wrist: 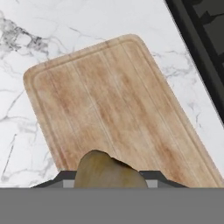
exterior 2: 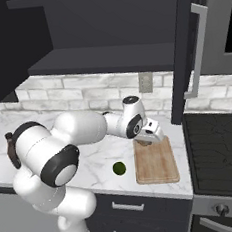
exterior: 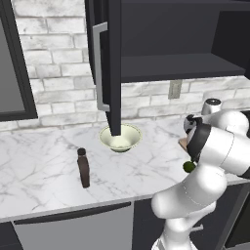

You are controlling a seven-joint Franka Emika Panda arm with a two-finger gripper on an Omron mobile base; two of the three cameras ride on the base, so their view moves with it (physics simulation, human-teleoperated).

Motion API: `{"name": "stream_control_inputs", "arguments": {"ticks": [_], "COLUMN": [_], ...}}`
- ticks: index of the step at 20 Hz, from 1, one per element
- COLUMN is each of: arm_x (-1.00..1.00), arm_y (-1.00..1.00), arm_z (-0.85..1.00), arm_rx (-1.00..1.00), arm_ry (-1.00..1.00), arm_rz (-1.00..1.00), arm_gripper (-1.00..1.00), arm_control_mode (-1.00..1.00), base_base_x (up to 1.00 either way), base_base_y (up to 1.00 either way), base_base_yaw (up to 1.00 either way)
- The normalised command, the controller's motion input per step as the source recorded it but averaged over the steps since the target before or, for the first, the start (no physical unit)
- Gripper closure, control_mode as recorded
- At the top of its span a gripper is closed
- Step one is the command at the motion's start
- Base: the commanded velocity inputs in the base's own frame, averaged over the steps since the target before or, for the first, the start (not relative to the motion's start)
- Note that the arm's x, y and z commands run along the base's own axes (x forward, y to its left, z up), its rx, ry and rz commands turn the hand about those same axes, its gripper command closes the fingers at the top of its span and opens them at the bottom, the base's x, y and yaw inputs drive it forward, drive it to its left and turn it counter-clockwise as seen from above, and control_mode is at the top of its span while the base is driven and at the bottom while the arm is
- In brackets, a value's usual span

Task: Open the cabinet. Place the bowl and condiment on the counter. Then place the lime and garlic on the cutting board.

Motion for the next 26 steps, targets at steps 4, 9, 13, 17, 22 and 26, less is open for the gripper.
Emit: {"name": "stream_control_inputs", "arguments": {"ticks": [4, 9, 13, 17, 22, 26], "arm_x": [0.00, 0.00, 0.00, 0.08, 0.19, 0.15], "arm_y": [-0.04, -0.12, -0.08, 0.00, 0.00, 0.00], "arm_z": [-0.07, -0.05, -0.09, -0.17, -0.20, -0.16], "arm_rx": [0.00, 0.00, 0.00, 0.00, 0.00, 0.00], "arm_ry": [0.00, 0.00, 0.00, 0.00, 0.00, 0.00], "arm_rz": [0.00, 0.00, 0.00, 0.00, 0.00, 0.00], "arm_gripper": [1.00, 1.00, 1.00, 1.00, 1.00, 1.00], "arm_control_mode": [-1.00, -1.00, -1.00, -1.00, -1.00, -1.00], "base_base_x": [0.00, 0.00, 0.00, 0.00, 0.00, 0.00], "base_base_y": [0.00, 0.00, 0.00, 0.00, 0.00, 0.00], "base_base_yaw": [0.00, 0.00, 0.00, 0.00, 0.00, 0.00]}}
